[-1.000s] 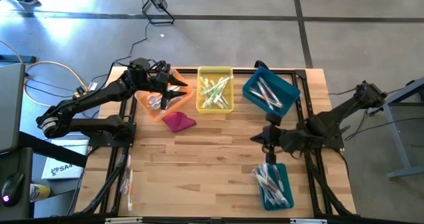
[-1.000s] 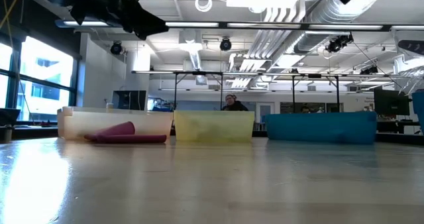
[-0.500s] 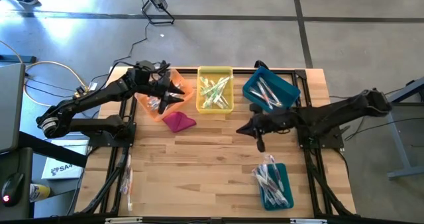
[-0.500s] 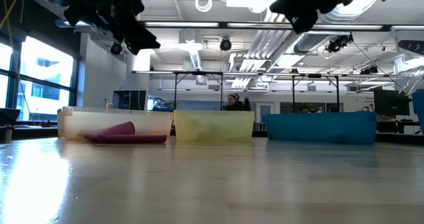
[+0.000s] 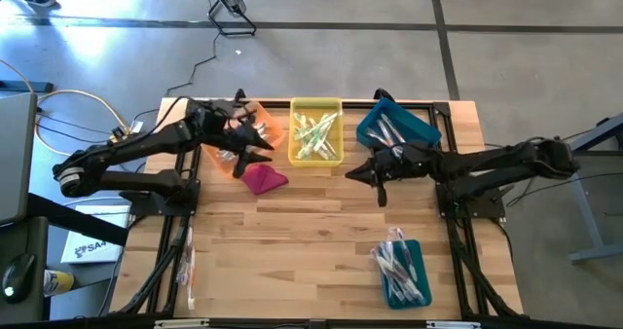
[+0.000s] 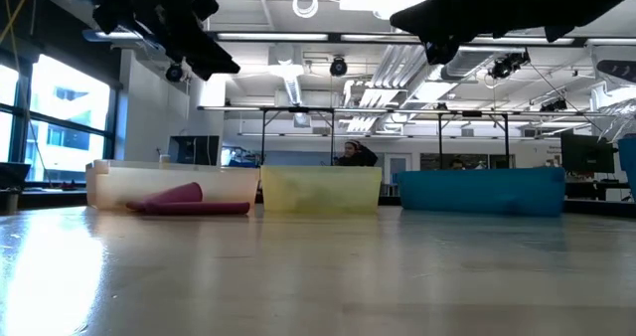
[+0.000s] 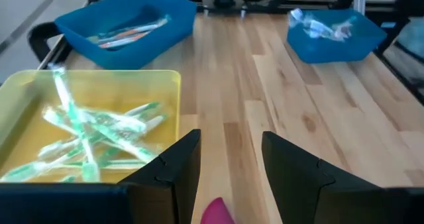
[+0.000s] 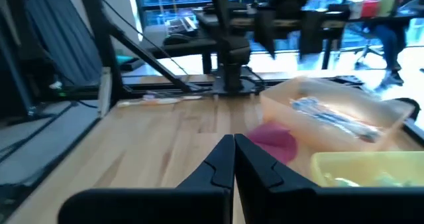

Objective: Pick & Place Toothbrushes
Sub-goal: Put the orange toothbrush into the top blue bin

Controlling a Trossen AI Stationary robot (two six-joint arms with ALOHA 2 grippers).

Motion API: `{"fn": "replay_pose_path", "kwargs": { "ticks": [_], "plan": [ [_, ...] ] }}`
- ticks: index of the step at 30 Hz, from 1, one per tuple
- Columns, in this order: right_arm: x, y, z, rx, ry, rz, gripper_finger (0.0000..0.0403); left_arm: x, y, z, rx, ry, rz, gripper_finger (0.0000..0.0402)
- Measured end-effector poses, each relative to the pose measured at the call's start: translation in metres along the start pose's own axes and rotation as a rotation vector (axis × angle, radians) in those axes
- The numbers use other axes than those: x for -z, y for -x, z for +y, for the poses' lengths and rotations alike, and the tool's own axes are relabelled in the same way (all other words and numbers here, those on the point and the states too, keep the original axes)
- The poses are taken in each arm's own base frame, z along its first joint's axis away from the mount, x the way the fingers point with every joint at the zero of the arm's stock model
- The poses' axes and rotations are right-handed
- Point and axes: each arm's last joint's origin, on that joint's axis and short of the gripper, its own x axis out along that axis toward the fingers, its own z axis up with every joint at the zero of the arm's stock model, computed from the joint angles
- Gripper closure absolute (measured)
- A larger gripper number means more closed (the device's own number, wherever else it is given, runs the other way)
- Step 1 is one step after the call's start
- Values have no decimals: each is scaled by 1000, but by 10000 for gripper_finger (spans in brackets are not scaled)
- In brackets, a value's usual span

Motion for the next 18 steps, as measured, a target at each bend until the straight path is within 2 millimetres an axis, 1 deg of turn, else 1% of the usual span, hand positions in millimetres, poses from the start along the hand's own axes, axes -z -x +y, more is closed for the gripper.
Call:
{"fn": "replay_pose_path", "kwargs": {
  "ticks": [6,9,13,18],
  "plan": [
    [-2,2,-13,30,37,-14,401,-4,-13,-24,-12,-62,43,245],
    [-3,4,-18,36,38,-21,401,-2,-17,-34,-9,-58,83,245],
    [-3,5,-23,51,53,-21,401,6,-20,-49,4,26,200,251],
    [-3,5,-25,59,81,-16,401,20,-20,-72,24,145,384,289]
  ]
}}
